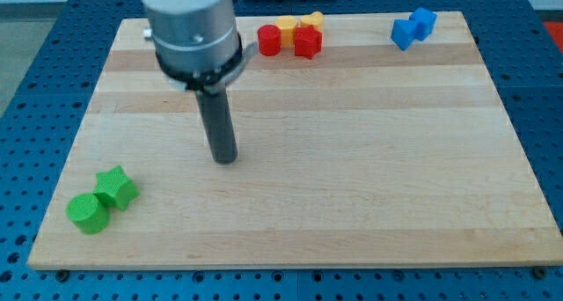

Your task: Push the green circle into the green star

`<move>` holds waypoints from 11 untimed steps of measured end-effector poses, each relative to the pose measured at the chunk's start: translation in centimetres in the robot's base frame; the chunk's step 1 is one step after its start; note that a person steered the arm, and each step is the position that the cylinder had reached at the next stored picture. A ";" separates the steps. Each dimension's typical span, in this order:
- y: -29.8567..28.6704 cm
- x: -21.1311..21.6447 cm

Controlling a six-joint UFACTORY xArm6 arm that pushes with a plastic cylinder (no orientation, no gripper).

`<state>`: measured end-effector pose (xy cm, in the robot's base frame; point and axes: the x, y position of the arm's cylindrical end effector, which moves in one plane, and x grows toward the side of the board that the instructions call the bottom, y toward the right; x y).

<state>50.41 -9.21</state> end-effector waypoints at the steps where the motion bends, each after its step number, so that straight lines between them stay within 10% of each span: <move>1: -1.1 5.0; 3: -5.3 11.5; 6: -16.1 11.2; 11: -17.3 7.1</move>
